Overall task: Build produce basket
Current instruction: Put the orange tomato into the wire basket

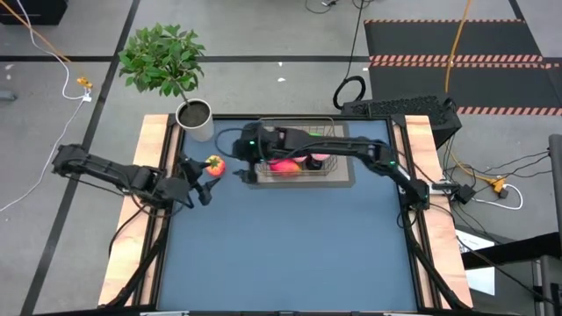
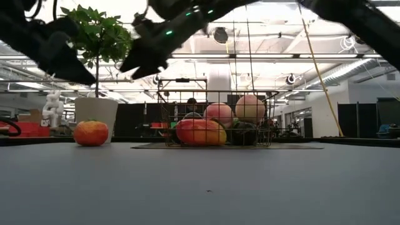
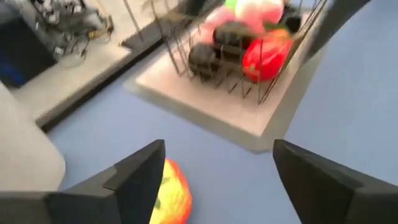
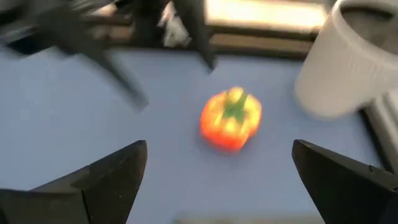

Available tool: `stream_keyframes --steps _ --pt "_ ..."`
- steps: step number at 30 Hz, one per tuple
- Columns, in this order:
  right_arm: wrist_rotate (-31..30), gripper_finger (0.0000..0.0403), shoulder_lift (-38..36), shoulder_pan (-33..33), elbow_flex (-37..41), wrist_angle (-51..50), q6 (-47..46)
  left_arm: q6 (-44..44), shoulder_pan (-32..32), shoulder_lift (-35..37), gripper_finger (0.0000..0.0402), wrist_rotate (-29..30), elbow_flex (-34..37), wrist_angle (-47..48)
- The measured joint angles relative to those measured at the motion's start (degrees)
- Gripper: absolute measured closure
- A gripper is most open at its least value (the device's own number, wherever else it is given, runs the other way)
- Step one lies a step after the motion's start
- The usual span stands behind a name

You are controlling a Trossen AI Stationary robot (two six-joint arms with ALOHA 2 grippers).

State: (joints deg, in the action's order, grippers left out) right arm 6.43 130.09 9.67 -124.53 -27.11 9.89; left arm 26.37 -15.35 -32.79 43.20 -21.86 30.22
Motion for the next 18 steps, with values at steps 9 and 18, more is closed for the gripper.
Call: stream_keyframes --steps 9,18 --pt "0.78 0.0009 -31.07 0.22 45.08 24.63 -5.88 10.76 2.90 -5.90 0.0047 0.96 1.91 -0.02" --pt "-11.98 0.0009 -55.16 -0.13 77.28 51.81 -9.74 14.59 8.32 -13.07 0.0005 0.14 1.91 1.07"
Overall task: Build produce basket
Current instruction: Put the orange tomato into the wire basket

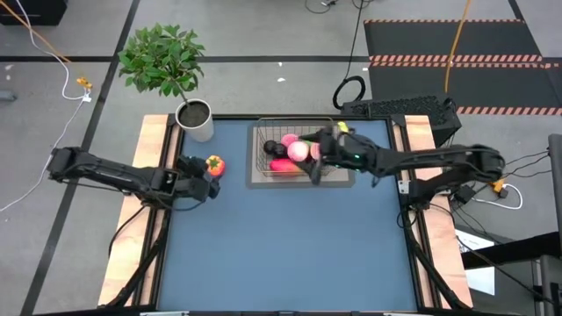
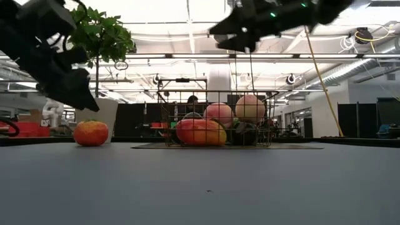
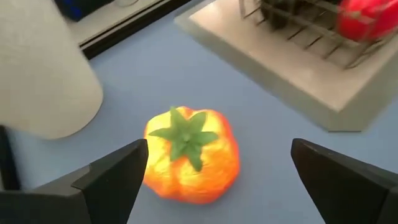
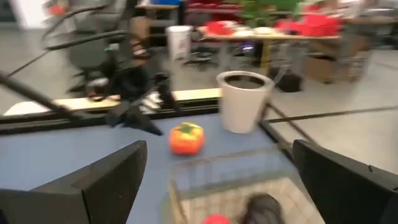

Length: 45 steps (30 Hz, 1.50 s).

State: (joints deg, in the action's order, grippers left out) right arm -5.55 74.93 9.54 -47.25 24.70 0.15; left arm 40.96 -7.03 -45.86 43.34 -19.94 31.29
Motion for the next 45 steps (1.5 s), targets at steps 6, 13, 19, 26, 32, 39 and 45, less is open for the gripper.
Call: stream_keyframes --steps 6,13,19,26,32,39,45 --pt "-5.09 0.0009 -6.49 0.24 8.29 5.44 -2.52 0.14 4.99 -4.22 0.0016 -0.27 0.00 0.00" --pt "-5.13 0.0009 -7.35 0.24 9.20 5.49 -4.00 -2.12 11.87 -9.21 0.0012 -3.39 0.00 -1.65" --pt "-5.15 0.0009 -7.34 0.24 9.23 6.34 -4.00 -8.96 16.91 -13.35 0.0011 -7.67 -0.01 -8.74" --pt "-5.17 0.0009 -7.34 0.24 9.23 6.74 -4.46 -9.91 23.83 -17.81 0.0011 -13.03 -0.02 -11.96" --pt "-5.19 0.0009 -7.31 0.24 9.23 6.27 -5.49 -12.70 27.64 -21.04 0.0011 -17.41 1.85 -16.99" --pt "-5.37 0.0009 -7.31 0.24 9.23 6.34 -6.28 -19.26 28.22 -21.58 0.0036 -21.00 4.46 -26.02" --pt "-5.33 0.0009 -7.31 0.19 9.23 5.47 -8.53 -27.34 28.16 -21.69 0.0105 -26.04 4.59 -29.77"
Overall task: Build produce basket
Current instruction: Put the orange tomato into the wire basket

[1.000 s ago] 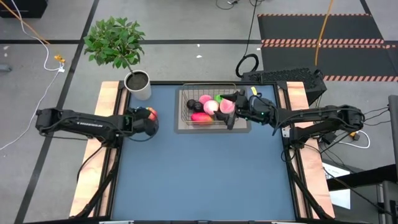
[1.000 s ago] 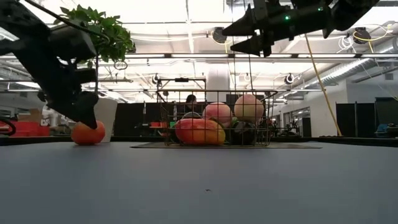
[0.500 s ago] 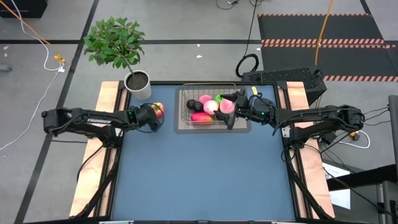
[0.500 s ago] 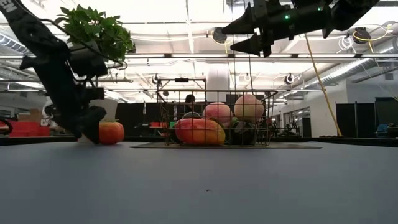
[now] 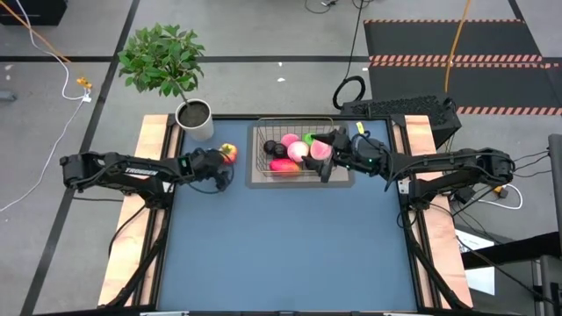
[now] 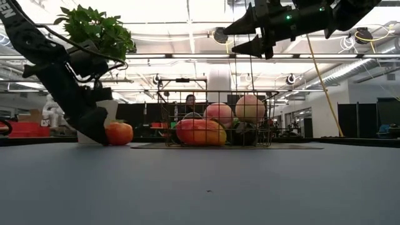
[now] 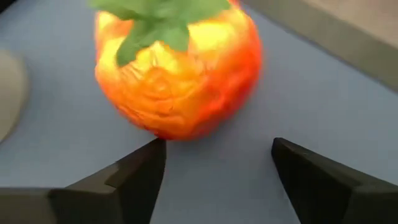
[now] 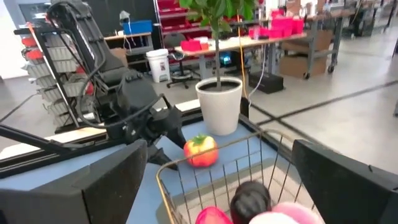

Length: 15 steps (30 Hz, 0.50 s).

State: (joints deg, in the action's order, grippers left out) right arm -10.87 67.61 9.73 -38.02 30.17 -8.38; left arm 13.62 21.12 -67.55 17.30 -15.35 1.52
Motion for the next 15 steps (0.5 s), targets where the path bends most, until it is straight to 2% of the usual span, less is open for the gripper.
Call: stream_keyframes --steps 5,10,15 --pt "-0.15 0.0009 0.01 -0.10 0.00 -3.20 -2.74 -5.21 0.13 0.00 0.0145 -5.66 0.04 -3.39" --pt "-5.34 0.0009 0.02 -1.08 0.00 -3.69 -3.79 -6.60 0.13 0.00 0.0179 -6.30 0.04 -4.27" --pt "-10.98 0.0009 0.21 -1.11 -0.02 2.18 3.63 -7.20 0.13 0.00 0.0205 -6.14 0.04 -5.13"
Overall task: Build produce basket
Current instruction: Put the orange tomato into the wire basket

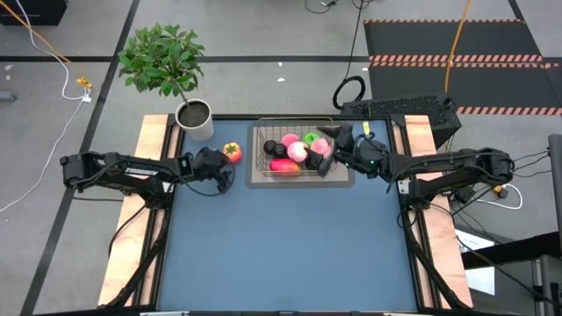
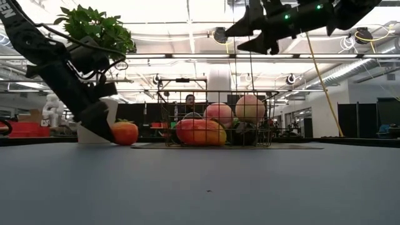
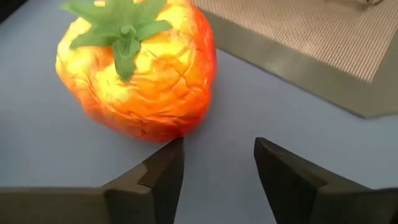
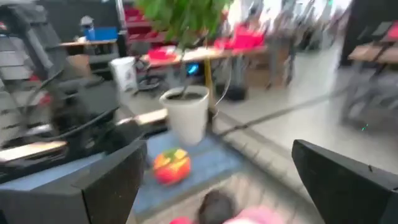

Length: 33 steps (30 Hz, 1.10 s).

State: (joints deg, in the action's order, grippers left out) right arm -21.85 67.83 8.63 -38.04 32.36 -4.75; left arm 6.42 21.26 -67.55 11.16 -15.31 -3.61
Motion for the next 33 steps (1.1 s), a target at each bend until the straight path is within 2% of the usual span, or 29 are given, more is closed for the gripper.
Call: stream_keyframes --steps 4,11,19,28,31,33 --pt "-3.59 0.0009 0.25 1.67 -0.02 2.77 2.62 0.16 0.02 0.02 0.0225 0.06 -0.02 -1.96" --pt "-3.51 0.0009 0.11 2.68 -0.02 5.47 5.27 2.69 -0.31 0.02 0.0269 -3.18 -0.02 -5.75" --pt "-3.47 0.0009 0.01 3.45 -0.02 7.68 9.44 1.12 -2.58 0.04 0.0306 -4.46 -0.73 -14.92" --pt "-3.45 0.0009 -0.49 3.36 -0.02 7.54 10.17 -4.42 -5.16 0.04 0.0353 -5.15 -10.74 -14.19" --pt "-3.42 0.0009 -0.77 3.32 -0.02 7.27 9.99 -3.85 -4.92 0.05 0.0354 -3.24 -14.68 -14.08" --pt "-3.40 0.0009 -0.86 3.30 -0.02 6.56 9.50 -3.34 -4.25 0.11 0.0340 -1.09 -17.16 -11.17"
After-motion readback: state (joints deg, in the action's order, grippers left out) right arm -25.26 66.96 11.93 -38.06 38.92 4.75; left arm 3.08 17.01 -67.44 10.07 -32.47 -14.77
